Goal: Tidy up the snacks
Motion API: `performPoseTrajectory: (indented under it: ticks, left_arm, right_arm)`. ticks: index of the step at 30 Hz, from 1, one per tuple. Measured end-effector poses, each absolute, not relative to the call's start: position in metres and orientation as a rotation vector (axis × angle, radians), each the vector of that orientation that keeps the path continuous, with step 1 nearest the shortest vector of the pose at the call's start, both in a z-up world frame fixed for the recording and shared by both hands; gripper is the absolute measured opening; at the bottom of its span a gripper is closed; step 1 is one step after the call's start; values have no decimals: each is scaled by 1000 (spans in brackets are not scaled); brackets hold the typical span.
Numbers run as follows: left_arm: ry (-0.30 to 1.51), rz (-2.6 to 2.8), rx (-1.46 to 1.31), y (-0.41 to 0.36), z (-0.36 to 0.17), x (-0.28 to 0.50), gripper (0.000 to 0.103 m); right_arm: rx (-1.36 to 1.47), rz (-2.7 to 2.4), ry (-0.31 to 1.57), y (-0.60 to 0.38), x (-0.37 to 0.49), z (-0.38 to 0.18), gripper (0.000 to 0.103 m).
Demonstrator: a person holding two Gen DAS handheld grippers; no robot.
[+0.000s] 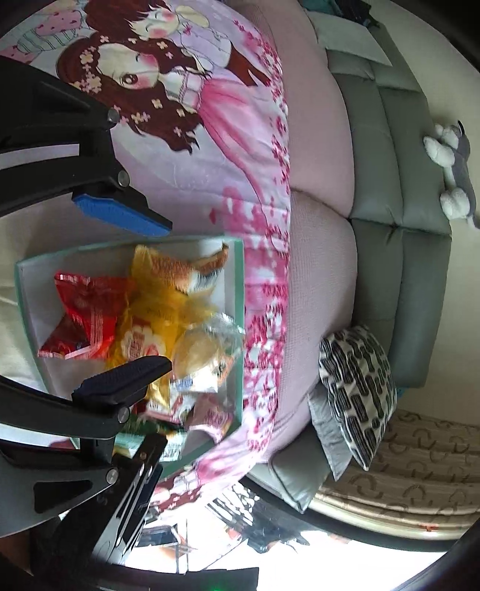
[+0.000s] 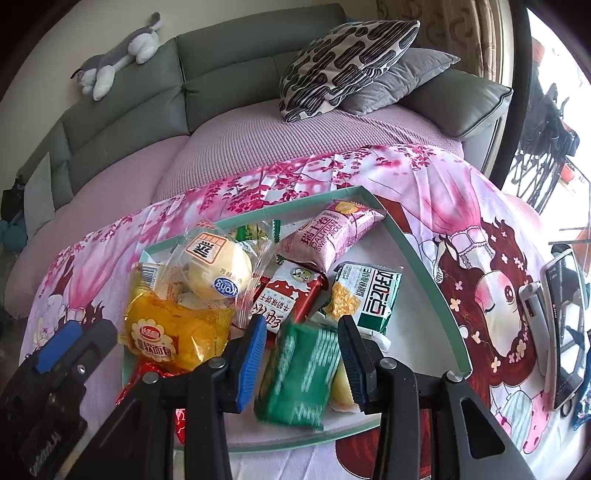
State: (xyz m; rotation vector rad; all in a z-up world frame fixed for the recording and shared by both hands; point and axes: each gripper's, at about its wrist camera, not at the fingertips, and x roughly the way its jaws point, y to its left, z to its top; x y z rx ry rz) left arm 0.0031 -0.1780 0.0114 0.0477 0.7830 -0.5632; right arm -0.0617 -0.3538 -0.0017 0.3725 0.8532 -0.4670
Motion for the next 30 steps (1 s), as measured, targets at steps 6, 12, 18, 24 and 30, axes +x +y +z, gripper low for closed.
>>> performPoseTrajectory:
  ticks: [6,12,18,24,30]
  left_arm:
    - [824,-410,92,-166,-1,14,96]
    - [812,-298,105,-150,-8,24,101]
    - [790,-231,140,-143,-11,27,101]
    - [791,-229,133,-140,-11,31,101]
    - [803,-246,133,-140,-10,30,101]
  right_arm:
    - [365,-485,864,-355,-60,-4,83]
    - [346,-489,880,-355,-57,-8,93]
    - [321,-471,866,-349,-55,-8,103]
    - [305,-467,868,-345,-52,-9,103]
    - [288,-462,881,-342,-52,-7,103]
